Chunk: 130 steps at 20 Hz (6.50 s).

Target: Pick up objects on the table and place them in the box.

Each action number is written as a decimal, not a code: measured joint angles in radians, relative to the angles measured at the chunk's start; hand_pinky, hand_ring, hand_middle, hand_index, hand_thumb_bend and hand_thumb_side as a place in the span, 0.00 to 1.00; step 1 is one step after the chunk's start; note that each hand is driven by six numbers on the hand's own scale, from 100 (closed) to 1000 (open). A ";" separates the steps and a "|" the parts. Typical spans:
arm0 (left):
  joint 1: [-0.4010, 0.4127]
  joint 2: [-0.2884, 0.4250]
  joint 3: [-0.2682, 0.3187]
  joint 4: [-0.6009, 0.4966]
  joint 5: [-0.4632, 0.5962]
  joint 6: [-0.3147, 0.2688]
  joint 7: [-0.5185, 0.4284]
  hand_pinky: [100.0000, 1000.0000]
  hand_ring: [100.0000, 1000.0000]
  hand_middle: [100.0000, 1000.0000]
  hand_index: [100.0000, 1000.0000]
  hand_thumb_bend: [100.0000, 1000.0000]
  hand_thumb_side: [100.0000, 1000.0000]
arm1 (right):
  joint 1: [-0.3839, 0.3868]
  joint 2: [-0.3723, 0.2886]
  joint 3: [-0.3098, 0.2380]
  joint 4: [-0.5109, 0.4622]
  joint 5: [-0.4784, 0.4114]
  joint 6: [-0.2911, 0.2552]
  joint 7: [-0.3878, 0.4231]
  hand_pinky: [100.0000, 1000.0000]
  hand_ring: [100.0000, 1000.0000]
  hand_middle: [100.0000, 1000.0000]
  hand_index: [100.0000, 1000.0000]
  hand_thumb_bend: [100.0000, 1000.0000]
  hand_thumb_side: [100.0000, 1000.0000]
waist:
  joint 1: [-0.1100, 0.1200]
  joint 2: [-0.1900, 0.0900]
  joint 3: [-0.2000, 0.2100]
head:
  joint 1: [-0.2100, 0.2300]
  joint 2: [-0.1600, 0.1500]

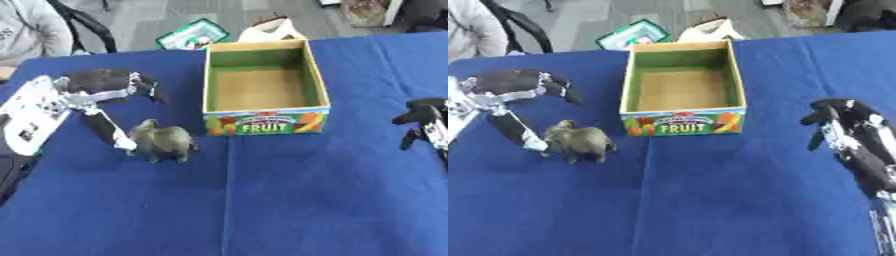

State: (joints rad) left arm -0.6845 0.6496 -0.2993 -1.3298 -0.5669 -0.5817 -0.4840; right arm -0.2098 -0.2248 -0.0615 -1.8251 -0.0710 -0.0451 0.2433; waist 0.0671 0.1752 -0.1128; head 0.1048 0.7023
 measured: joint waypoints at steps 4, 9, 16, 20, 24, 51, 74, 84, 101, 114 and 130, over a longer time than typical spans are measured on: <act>-0.005 -0.031 -0.005 0.053 -0.047 -0.011 0.013 0.64 0.65 0.63 0.77 0.53 0.29 | 0.000 0.000 0.000 0.000 0.000 0.000 0.001 0.29 0.59 0.46 0.65 0.00 0.39 | 0.000 0.000 -0.004 | 0.002 0.000; -0.012 -0.062 -0.007 0.105 -0.092 -0.021 0.023 0.63 0.63 0.60 0.75 0.51 0.28 | 0.000 0.000 0.000 0.000 0.000 0.001 0.002 0.29 0.59 0.46 0.65 0.00 0.39 | 0.000 0.001 -0.005 | 0.006 0.000; -0.020 -0.097 -0.007 0.143 -0.121 -0.034 0.061 0.59 0.54 0.50 0.66 0.41 0.24 | -0.001 0.000 0.000 0.000 0.000 0.001 0.002 0.29 0.59 0.46 0.65 0.00 0.39 | -0.001 0.003 -0.013 | 0.008 0.000; -0.022 -0.106 -0.010 0.154 -0.126 -0.034 0.081 0.55 0.47 0.41 0.57 0.35 0.23 | -0.001 0.000 0.001 0.000 0.000 0.001 0.003 0.29 0.59 0.46 0.65 0.00 0.39 | -0.002 0.004 -0.016 | 0.010 0.000; -0.022 -0.113 -0.013 0.161 -0.129 -0.037 0.086 0.48 0.37 0.28 0.44 0.24 0.21 | -0.001 0.000 0.001 0.000 0.000 0.001 0.003 0.29 0.59 0.46 0.65 0.00 0.39 | -0.003 0.004 -0.018 | 0.011 0.000; -0.225 -0.065 0.052 0.137 -0.075 -0.021 0.145 0.50 0.38 0.25 0.40 0.33 0.20 | -0.006 -0.001 0.019 0.000 0.000 0.003 0.022 0.29 0.59 0.46 0.65 0.00 0.39 | 0.027 -0.002 -0.083 | 0.039 -0.017; -0.308 -0.311 0.158 0.463 -0.619 -0.005 0.481 0.54 0.45 0.37 0.51 0.47 0.27 | -0.063 0.008 0.068 0.001 -0.014 0.005 0.077 0.29 0.59 0.46 0.65 0.00 0.39 | 0.041 0.029 -0.231 | 0.113 -0.046; -0.308 -0.316 0.169 0.493 -0.746 -0.003 0.441 0.67 0.68 0.67 0.78 0.80 0.48 | -0.063 0.010 0.068 0.001 -0.018 0.005 0.078 0.29 0.59 0.46 0.65 0.00 0.38 | 0.036 0.029 -0.236 | 0.112 -0.047; -0.311 -0.274 0.198 0.397 -0.581 0.058 0.421 0.67 0.66 0.71 0.78 0.71 0.35 | -0.053 0.010 0.067 0.002 -0.018 0.003 0.075 0.29 0.59 0.46 0.65 0.00 0.38 | 0.028 0.014 -0.217 | 0.102 -0.047; -0.215 -0.147 0.222 0.145 -0.101 0.143 0.409 0.57 0.51 0.55 0.69 0.27 0.05 | -0.027 0.010 0.049 0.007 -0.018 0.004 0.063 0.29 0.59 0.46 0.65 0.00 0.39 | 0.010 -0.007 -0.116 | 0.058 -0.036; 0.273 -0.045 0.315 -0.372 0.693 0.285 0.382 0.51 0.43 0.47 0.64 0.00 0.54 | -0.019 0.017 0.033 0.007 -0.018 0.008 0.043 0.29 0.59 0.46 0.65 0.00 0.40 | -0.016 -0.006 -0.010 | 0.023 -0.024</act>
State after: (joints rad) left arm -0.4112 0.6048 0.0158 -1.7019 0.1264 -0.2970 -0.1016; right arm -0.2283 -0.2073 -0.0281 -1.8185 -0.0894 -0.0368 0.2861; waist 0.0516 0.1690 -0.1223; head 0.1283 0.6786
